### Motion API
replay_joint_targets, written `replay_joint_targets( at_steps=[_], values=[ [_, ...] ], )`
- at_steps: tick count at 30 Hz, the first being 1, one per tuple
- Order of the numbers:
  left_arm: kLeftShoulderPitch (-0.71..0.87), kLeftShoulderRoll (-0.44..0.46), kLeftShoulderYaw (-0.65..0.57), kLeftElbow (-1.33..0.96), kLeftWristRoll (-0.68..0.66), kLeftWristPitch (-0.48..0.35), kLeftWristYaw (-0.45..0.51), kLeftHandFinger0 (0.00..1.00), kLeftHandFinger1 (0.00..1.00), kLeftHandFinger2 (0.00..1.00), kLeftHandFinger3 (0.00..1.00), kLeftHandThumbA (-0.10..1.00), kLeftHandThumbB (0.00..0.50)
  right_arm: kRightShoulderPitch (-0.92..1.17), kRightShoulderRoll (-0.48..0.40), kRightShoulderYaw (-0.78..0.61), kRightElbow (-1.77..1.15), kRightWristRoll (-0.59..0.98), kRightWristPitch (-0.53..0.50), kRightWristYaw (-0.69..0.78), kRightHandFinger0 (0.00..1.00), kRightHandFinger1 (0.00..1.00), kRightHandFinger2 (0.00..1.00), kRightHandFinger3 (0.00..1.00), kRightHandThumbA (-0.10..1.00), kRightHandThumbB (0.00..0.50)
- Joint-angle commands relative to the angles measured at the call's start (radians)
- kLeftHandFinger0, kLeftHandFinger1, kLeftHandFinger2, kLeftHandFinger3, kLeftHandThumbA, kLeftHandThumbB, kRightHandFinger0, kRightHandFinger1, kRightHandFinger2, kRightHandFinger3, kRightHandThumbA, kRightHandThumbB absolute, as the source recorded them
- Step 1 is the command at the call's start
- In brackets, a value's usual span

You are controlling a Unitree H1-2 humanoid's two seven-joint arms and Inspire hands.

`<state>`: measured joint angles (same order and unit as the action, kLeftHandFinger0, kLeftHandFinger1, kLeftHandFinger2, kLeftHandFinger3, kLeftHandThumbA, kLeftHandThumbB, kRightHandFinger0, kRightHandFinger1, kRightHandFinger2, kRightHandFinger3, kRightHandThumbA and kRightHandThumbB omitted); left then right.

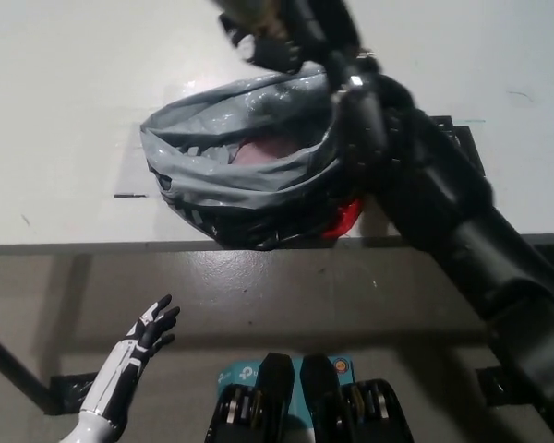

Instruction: Use the right hand to pick up a bottle of protein shake and place it into a plastic bag on the left side

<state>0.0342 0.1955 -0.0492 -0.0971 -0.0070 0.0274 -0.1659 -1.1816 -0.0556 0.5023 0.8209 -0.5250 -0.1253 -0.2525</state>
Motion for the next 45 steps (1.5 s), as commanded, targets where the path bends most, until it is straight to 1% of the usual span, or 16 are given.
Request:
replay_joint_targets(
  at_steps=[1,5,8,17,21,22,23,24,26,27,28,29,30,31,35,45],
  values=[
    [-0.02,0.017,-0.013,-0.01,0.028,-0.047,-0.011,1.0,1.0,1.0,1.0,1.0,0.072,-0.153,0.034,0.061,0.135,-0.117,-0.004,-0.027,0.0,0.47,0.85,1.0,-0.1,0.164],
    [-0.028,0.022,-0.022,-0.018,0.034,-0.043,-0.017,1.0,1.0,1.0,1.0,1.0,0.053,-0.208,0.052,0.097,0.241,-0.147,-0.035,-0.07,0.0,0.41,0.8,0.95,-0.1,0.196],
    [-0.031,0.026,-0.027,-0.025,0.042,-0.037,-0.016,1.0,1.0,1.0,1.0,1.0,0.049,-0.224,0.05,0.117,0.279,-0.164,-0.041,-0.074,0.0,0.41,0.81,0.94,-0.1,0.194],
    [-0.049,0.041,-0.033,-0.034,0.052,-0.019,-0.019,1.0,1.0,1.0,1.0,1.0,0.08,-0.181,0.009,0.133,0.28,-0.192,-0.057,-0.088,0.0,0.44,0.83,0.96,-0.1,0.212],
    [-0.056,0.042,-0.032,-0.036,0.055,-0.01,-0.017,1.0,1.0,1.0,1.0,1.0,0.079,-0.171,-0.003,0.1,0.259,-0.14,-0.041,0.049,0.01,0.45,0.82,0.91,-0.08,0.19],
    [-0.056,0.042,-0.033,-0.036,0.054,-0.01,-0.016,1.0,1.0,1.0,1.0,1.0,0.068,-0.171,-0.004,0.096,0.257,-0.139,-0.039,0.058,0.02,0.38,0.7,0.78,0.02,0.282],
    [-0.061,0.042,-0.032,-0.034,0.053,-0.01,-0.016,1.0,1.0,1.0,1.0,1.0,0.072,-0.171,-0.004,0.082,0.24,-0.111,-0.017,0.129,0.04,0.4,0.69,0.75,0.08,0.234],
    [-0.07,0.043,-0.033,-0.031,0.049,-0.008,-0.019,1.0,1.0,1.0,1.0,1.0,0.068,-0.166,-0.008,0.063,0.188,-0.068,0.035,0.27,0.08,0.4,0.67,0.72,0.13,0.232],
    [-0.075,0.041,-0.033,-0.03,0.05,-0.011,-0.016,1.0,1.0,1.0,1.0,1.0,0.065,-0.154,-0.011,0.057,0.126,-0.039,0.083,0.391,0.15,0.38,0.56,0.63,0.23,0.259],
    [-0.075,0.041,-0.033,-0.029,0.051,-0.012,-0.016,1.0,1.0,1.0,1.0,1.0,0.065,-0.152,-0.012,0.056,0.117,-0.037,0.089,0.407,0.15,0.38,0.56,0.63,0.23,0.259],
    [-0.078,0.041,-0.033,-0.026,0.052,-0.017,-0.015,1.0,1.0,1.0,1.0,1.0,0.076,-0.151,-0.009,0.055,0.102,-0.017,0.116,0.481,0.52,0.71,0.79,0.89,0.35,0.294],
    [-0.079,0.041,-0.033,-0.024,0.052,-0.018,-0.015,1.0,1.0,1.0,1.0,1.0,0.076,-0.151,-0.008,0.055,0.097,-0.009,0.125,0.512,0.52,0.71,0.79,0.89,0.35,0.294],
    [-0.083,0.041,-0.033,-0.024,0.058,-0.017,-0.011,1.0,1.0,1.0,1.0,1.0,0.083,-0.158,-0.004,0.051,0.096,0.017,0.146,0.595,0.9,1.0,1.0,1.0,0.48,0.336],
    [-0.086,0.041,-0.034,-0.024,0.061,-0.016,-0.009,1.0,1.0,1.0,1.0,1.0,0.083,-0.161,-0.004,0.046,0.093,0.034,0.158,0.639,0.96,1.0,1.0,1.0,0.51,0.375],
    [-0.102,0.044,-0.031,-0.028,0.054,-0.001,-0.013,1.0,1.0,1.0,1.0,1.0,0.088,-0.168,-0.024,0.061,0.045,0.044,0.19,0.762,1.0,1.0,1.0,1.0,0.72,0.491],
    [-0.121,0.052,-0.037,-0.025,0.044,0.006,-0.025,1.0,1.0,1.0,1.0,1.0,0.082,-0.132,-0.089,0.055,-0.104,0.076,0.292,0.926,1.0,1.0,1.0,1.0,0.79,0.5]
  ],
)
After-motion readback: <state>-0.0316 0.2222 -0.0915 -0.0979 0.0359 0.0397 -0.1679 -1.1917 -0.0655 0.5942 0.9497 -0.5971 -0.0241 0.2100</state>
